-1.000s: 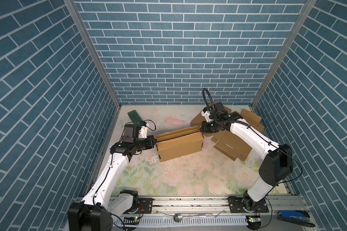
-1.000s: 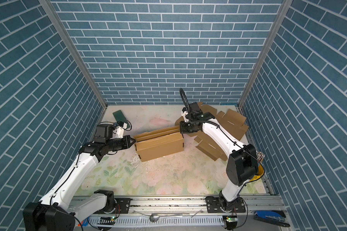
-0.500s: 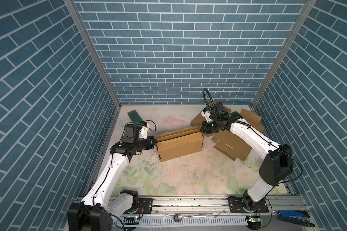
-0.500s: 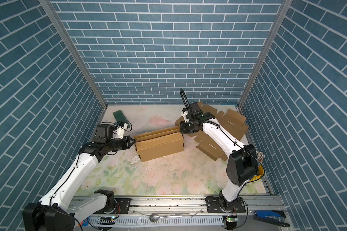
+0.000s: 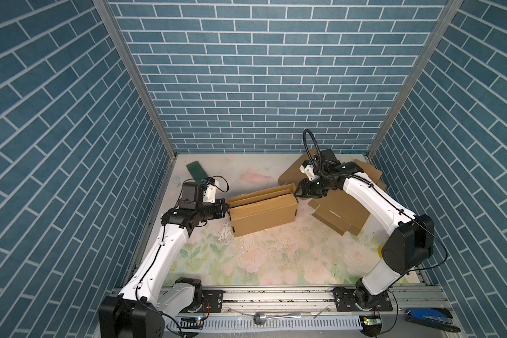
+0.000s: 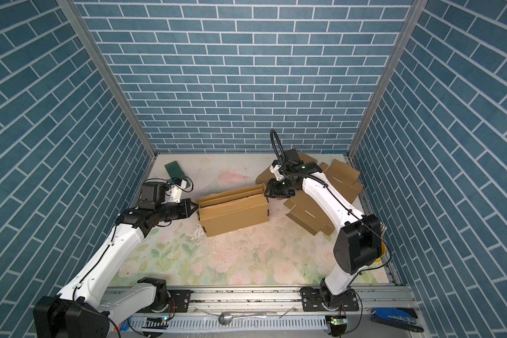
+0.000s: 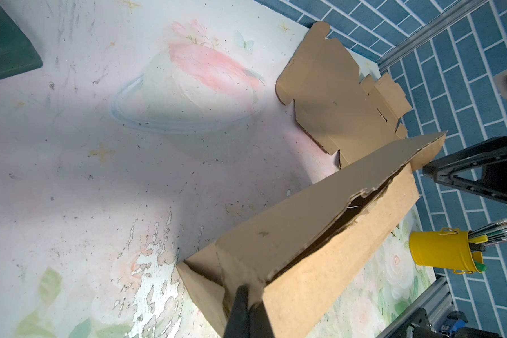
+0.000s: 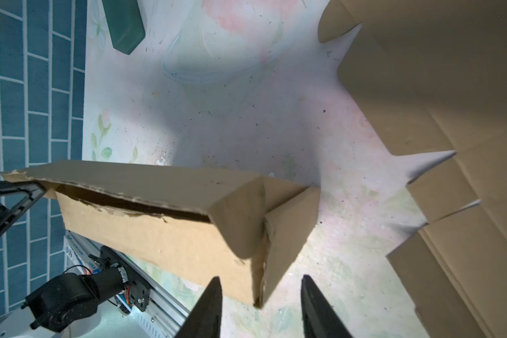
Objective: Fold the paper box
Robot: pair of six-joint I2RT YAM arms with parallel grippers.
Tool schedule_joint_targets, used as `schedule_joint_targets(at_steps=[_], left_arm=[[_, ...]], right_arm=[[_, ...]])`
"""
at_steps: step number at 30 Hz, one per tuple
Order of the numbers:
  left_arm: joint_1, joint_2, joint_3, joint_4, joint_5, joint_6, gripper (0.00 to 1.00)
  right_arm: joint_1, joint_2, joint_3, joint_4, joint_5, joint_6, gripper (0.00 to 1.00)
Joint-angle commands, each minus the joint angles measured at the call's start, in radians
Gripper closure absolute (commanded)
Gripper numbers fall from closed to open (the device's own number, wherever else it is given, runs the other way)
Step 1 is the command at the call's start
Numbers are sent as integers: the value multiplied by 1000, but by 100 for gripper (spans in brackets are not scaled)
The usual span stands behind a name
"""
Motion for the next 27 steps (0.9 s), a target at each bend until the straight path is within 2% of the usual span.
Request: schedule_joint_targets(at_steps=[1,4,7,9,14,15,18,27], left_arm=[[-20,37,-32,-138,-9,7,100],[-24,42,-27,-137,-12,8,100],[-28,48,-24,-135,-14,8,100],[-32,49,-24,-135,-19,9,100],[-37,50,-27,-134,-23,11,100],[-37,48,-28,-133,-25,11,100],[-39,50,-32,-126,-27,11,100],[-40,55,-31,-124,-24,15,100]], right_arm=[[-4,-47,117,-121,109,-167,48],[53,-77,112,-111,204,-348,39],[179,-121,32,-24,378,-627,26],[233,-131,3,56,442,-780,24],[343,-139,-49,199,330,-1068,3],[362,-132,-56,213,328,-1112,1],[392,-93,-36,216,312,-1180,2],[402,40,70,182,220,-1236,2]])
